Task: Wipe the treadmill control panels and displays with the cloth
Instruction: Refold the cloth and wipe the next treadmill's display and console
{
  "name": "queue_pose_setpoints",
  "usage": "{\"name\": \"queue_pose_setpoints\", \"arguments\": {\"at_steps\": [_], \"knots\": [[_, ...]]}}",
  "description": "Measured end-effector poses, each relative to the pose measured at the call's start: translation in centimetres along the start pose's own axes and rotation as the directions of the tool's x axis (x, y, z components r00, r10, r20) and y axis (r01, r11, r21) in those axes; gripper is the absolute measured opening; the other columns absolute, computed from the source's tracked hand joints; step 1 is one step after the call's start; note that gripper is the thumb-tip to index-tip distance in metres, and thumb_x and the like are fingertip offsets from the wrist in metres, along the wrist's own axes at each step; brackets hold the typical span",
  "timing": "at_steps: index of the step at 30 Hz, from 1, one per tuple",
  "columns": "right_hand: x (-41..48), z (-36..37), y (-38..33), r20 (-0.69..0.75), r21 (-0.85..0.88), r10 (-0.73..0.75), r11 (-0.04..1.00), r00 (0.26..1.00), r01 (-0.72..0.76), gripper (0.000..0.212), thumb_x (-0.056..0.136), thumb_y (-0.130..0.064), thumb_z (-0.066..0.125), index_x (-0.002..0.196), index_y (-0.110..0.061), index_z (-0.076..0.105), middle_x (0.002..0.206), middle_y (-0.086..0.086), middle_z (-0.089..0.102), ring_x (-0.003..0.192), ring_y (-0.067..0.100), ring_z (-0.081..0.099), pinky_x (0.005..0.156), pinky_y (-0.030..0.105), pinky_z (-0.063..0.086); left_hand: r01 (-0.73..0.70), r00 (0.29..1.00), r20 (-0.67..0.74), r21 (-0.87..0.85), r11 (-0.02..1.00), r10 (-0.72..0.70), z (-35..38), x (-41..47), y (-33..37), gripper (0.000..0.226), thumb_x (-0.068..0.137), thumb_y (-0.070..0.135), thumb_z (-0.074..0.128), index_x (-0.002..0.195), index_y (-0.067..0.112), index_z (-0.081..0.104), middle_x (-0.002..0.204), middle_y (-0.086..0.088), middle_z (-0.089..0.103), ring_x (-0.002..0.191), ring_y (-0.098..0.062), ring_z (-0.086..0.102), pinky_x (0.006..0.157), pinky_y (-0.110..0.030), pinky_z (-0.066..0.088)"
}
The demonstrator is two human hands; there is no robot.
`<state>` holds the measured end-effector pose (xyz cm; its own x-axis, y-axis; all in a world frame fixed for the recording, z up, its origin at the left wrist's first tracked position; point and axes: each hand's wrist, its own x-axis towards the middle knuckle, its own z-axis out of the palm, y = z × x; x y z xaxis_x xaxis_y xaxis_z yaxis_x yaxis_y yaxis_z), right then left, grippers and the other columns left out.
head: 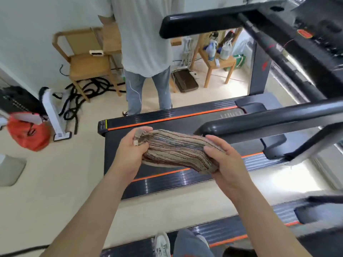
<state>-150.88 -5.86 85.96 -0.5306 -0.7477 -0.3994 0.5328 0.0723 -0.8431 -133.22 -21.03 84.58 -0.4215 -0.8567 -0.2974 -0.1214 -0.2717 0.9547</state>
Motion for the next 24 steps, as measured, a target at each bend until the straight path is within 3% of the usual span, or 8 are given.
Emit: {"name": "queue_pose_setpoints", "arguments": {"at_steps": [3, 6, 11, 13, 16, 19, 21, 24], "knots": [[3.1, 1.2, -2.3, -0.066, -0.291, -0.184, 0.944, 0.981, 0.157, 0.017, 0.09, -0.01, 0.064, 0.103, -0.019, 0.071, 0.096, 0.005, 0.071, 0.085, 0.017, 0.066, 0.068, 0.036, 0.055, -0.026, 1.0, 0.012, -0.099, 0.995, 0.027, 0.5, 3.1, 2.2, 0.049, 0.085, -0.022, 0.043, 0.094, 0.019, 0.067, 0.095, -0.008, 0.072, 0.093, -0.025, 0.068, 0.071, -0.034, 0.056], [6.9, 2.3, -4.2, -0.094, -0.437, -0.347, 0.856, 0.933, 0.275, 0.013, 0.089, -0.012, 0.065, 0.099, -0.02, 0.07, 0.089, -0.003, 0.07, 0.08, 0.007, 0.064, 0.069, 0.022, 0.052, -0.001, 0.998, 0.062, -0.165, 0.986, 0.011, 1.6, 6.3, 3.0, 0.039, 0.088, -0.018, 0.045, 0.096, 0.015, 0.065, 0.09, -0.005, 0.074, 0.086, -0.022, 0.07, 0.066, -0.03, 0.058], [14.0, 2.5, -5.6, -0.007, -0.601, -0.342, 0.752, 0.94, 0.27, 0.02, 0.086, -0.005, 0.063, 0.1, -0.018, 0.069, 0.091, -0.007, 0.069, 0.08, -0.001, 0.062, 0.07, 0.015, 0.049, 0.063, 0.998, 0.037, -0.142, 0.988, -0.058, 2.4, 13.1, 3.7, 0.025, 0.093, -0.004, 0.052, 0.098, 0.015, 0.067, 0.091, -0.007, 0.074, 0.083, -0.02, 0.071, 0.065, -0.027, 0.057], [17.5, 2.3, -6.0, -0.007, -0.52, -0.266, 0.824, 0.964, 0.223, 0.029, 0.083, 0.003, 0.064, 0.099, -0.021, 0.067, 0.096, -0.002, 0.069, 0.081, 0.008, 0.064, 0.065, 0.022, 0.051, 0.044, 0.999, -0.008, -0.093, 0.995, -0.045, 2.9, 17.0, 5.0, 0.02, 0.094, 0.004, 0.055, 0.094, 0.018, 0.069, 0.089, -0.007, 0.074, 0.085, -0.021, 0.071, 0.071, -0.031, 0.057], [23.2, 2.5, -7.4, -0.078, -0.179, -0.092, 0.981, 0.993, 0.077, 0.036, 0.082, 0.012, 0.063, 0.102, -0.018, 0.061, 0.088, 0.003, 0.069, 0.064, 0.014, 0.063, 0.051, 0.025, 0.048, 0.012, 1.0, -0.004, 0.011, 1.0, -0.012, 5.1, 24.0, 8.4, 0.016, 0.096, 0.012, 0.055, 0.094, 0.02, 0.069, 0.09, -0.005, 0.074, 0.086, -0.021, 0.07, 0.074, -0.033, 0.054], [27.9, 1.3, -9.8, -0.174, -0.015, 0.09, 0.995, 0.981, -0.095, 0.021, 0.088, -0.006, 0.065, 0.107, -0.013, 0.062, 0.078, 0.004, 0.065, 0.052, 0.012, 0.056, 0.046, 0.021, 0.04, -0.064, 0.996, 0.07, 0.173, 0.983, 0.053, 8.7, 30.0, 11.8, 0.024, 0.098, 0.005, 0.049, 0.102, 0.021, 0.066, 0.088, -0.003, 0.069, 0.076, -0.014, 0.067, 0.061, -0.026, 0.052], [31.2, 0.0, -11.6, -0.199, 0.059, 0.189, 0.982, 0.962, -0.181, 0.017, 0.094, -0.027, 0.06, 0.098, -0.01, 0.063, 0.061, 0.001, 0.051, 0.04, 0.006, 0.036, 0.036, 0.014, 0.025, -0.107, 0.988, 0.133, 0.205, 0.973, 0.081, 11.6, 33.7, 14.4, 0.032, 0.096, -0.005, 0.045, 0.105, 0.019, 0.063, 0.082, -0.005, 0.063, 0.057, -0.007, 0.062, 0.049, -0.02, 0.047], [34.7, -1.3, -13.9, -0.246, 0.229, 0.273, 0.949, 0.93, -0.217, 0.033, 0.095, -0.041, 0.055, 0.08, -0.012, 0.056, 0.064, 0.009, 0.033, 0.037, 0.007, 0.02, 0.033, 0.016, 0.017, -0.126, 0.977, 0.194, 0.217, 0.968, 0.083, 15.1, 38.1, 17.2, 0.044, 0.088, -0.017, 0.047, 0.105, 0.019, 0.065, 0.1, -0.011, 0.063, 0.07, -0.017, 0.065, 0.05, -0.023, 0.047]]}}
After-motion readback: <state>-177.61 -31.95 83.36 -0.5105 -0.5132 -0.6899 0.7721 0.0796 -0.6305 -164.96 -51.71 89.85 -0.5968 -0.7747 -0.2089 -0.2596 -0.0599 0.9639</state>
